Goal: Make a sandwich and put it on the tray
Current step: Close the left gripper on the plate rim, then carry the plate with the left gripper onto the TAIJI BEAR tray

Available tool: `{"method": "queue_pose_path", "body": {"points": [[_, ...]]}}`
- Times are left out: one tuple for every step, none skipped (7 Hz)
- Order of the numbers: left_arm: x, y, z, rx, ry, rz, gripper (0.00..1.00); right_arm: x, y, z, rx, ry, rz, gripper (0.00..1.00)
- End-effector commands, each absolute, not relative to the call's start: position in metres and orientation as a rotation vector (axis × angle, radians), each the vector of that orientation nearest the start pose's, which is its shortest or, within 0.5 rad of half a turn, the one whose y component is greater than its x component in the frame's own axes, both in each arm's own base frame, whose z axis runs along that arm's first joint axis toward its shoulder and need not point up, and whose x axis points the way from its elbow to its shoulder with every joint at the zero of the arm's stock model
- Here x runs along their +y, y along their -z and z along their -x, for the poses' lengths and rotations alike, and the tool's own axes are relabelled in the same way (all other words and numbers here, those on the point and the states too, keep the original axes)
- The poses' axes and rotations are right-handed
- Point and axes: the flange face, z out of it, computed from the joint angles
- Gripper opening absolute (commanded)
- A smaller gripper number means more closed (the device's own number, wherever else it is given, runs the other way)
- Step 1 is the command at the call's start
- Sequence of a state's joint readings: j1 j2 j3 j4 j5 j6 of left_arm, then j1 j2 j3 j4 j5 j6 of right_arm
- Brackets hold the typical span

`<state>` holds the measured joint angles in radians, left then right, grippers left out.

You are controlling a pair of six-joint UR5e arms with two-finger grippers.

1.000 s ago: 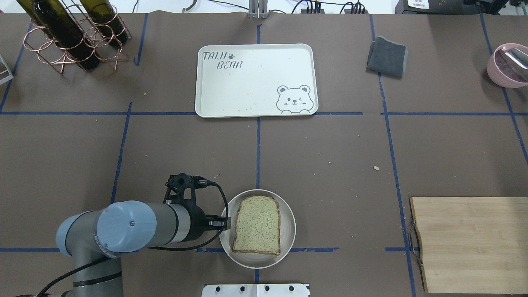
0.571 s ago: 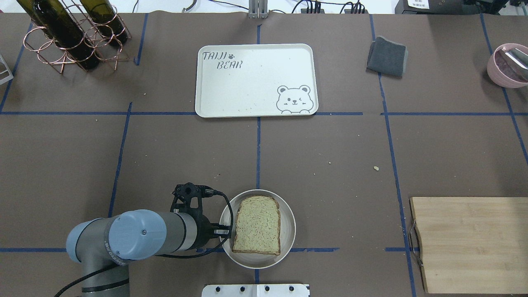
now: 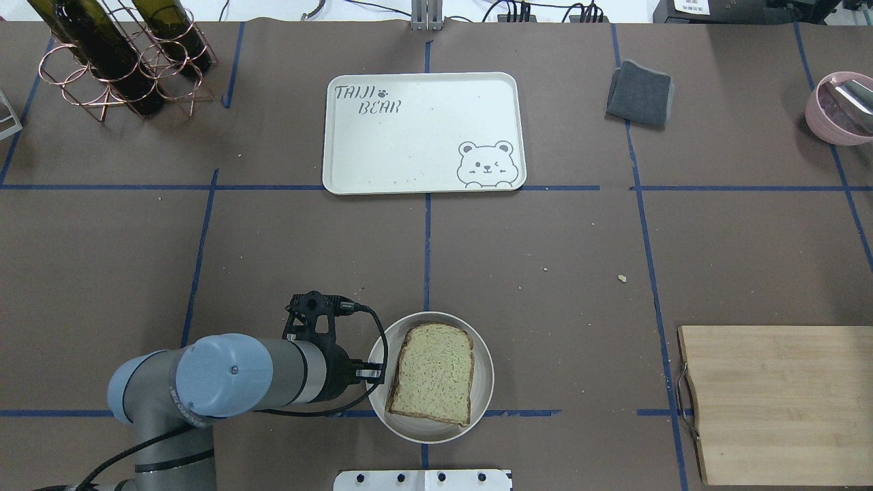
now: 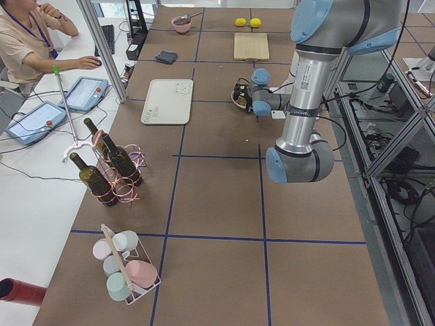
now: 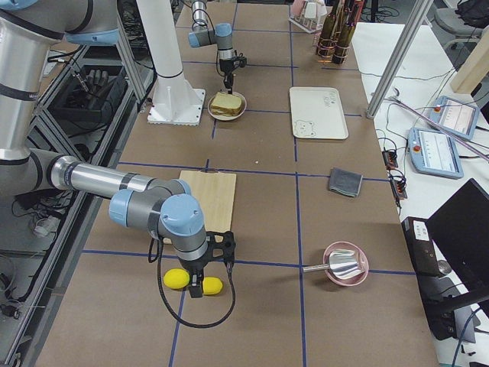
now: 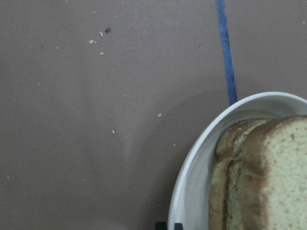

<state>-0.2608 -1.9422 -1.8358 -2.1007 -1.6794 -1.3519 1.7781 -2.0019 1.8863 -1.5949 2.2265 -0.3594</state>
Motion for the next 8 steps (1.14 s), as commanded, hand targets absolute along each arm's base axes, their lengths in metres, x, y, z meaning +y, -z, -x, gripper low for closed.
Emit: {"method": "queue_pose_path", "body": {"points": [[-0.359,-0.254,-0.511,1.180,0.019,-0.189,0.00,-0.278,-0.687,-0.134,-0.666,0.098,-0.055,1.00],[-0.412,-0.243,-0.509,1.149,0.034,-0.226,0.00,-0.278,-0.687,-0.134,-0.666,0.098,-0.055,1.00],[-0.471,-0.228,-0.508,1.120,0.042,-0.248,0.00,-0.279,-0.685,-0.134,-0.664,0.099,-0.060,1.00],[-0.527,-0.218,-0.506,1.087,0.041,-0.284,0.00,-0.280,-0.685,-0.134,-0.664,0.098,-0.061,1.00],[-0.585,-0.210,-0.510,1.037,0.047,-0.311,0.00,-0.280,-0.683,-0.135,-0.663,0.099,-0.064,1.00],[-0.626,-0.208,-0.516,1.002,0.046,-0.309,0.00,-0.280,-0.682,-0.136,-0.664,0.097,-0.067,1.00],[-0.647,-0.219,-0.519,1.008,0.052,-0.328,0.00,-0.280,-0.681,-0.136,-0.662,0.098,-0.070,1.00],[-0.656,-0.238,-0.528,1.013,0.048,-0.337,0.00,-0.280,-0.681,-0.136,-0.662,0.098,-0.071,1.00]]}}
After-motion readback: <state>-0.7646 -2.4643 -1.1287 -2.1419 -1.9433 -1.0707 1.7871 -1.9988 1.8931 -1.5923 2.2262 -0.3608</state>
